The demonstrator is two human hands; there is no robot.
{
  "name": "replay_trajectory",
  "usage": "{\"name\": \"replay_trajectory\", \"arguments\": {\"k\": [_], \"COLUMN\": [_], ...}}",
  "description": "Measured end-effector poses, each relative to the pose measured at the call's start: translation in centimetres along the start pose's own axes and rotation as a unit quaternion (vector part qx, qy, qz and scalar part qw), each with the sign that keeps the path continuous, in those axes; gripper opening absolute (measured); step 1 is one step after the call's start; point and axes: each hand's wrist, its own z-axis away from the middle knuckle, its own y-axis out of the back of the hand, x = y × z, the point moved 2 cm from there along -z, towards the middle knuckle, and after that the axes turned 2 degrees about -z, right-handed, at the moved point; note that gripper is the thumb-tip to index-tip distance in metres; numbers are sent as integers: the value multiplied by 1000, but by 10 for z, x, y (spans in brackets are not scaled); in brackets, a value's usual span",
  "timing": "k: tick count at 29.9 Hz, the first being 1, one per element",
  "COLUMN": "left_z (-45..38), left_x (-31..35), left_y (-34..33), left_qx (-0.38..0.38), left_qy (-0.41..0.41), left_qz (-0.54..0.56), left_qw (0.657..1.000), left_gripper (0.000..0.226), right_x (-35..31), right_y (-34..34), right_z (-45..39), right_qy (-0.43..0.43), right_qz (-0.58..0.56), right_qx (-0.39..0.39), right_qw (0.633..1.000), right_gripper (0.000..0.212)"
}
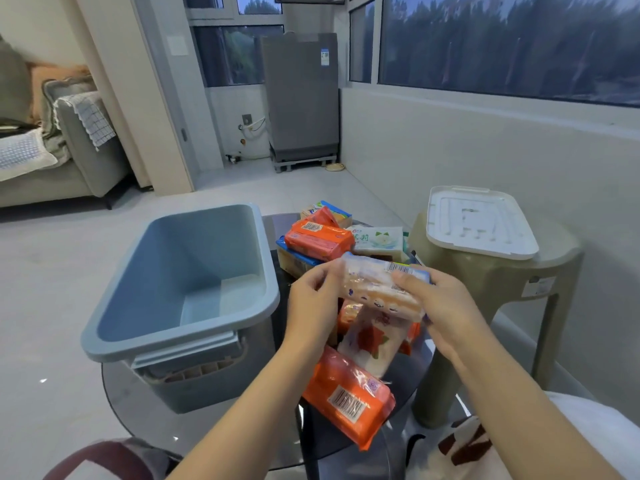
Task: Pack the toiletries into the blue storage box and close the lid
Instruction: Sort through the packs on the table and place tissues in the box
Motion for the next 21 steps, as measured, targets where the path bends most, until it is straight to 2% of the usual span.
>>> {"name": "replay_trajectory", "arguments": {"k": [2,4,5,8,11,14,17,21], "left_z": [-3,-8,-10,-10,-9,-10,-9,-4], "left_x": [-7,-18,-23,-37,-40,-40,-38,-33], "left_y": [3,7,8,8,8,9,8,10], "left_qx": [27,54,56,27,17,3,23,53], "left_qy": [-14,-14,7,83,84,86,65,5], "left_qz": [-41,-98,-130,-157,-148,-186,-190,-177], "left_qw": [999,994,990,984,985,979,979,983], "left_gripper": [31,22,28,57,71,81,70,34], "right_x": [0,0,1,3,5,9,12,17], "right_y": [0,2,2,6,9,11,10,8], "right_z": [-3,-2,-2,-1,-1,-2,-2,-2], "right_qy": [22,59,73,89,88,101,112,107], "right_qz": [8,34,41,59,60,51,41,19], "right_qx": [30,58,63,75,92,109,113,119], "right_qw": [999,996,994,991,990,988,986,987], "right_gripper": [31,34,36,41,43,41,37,33]}}
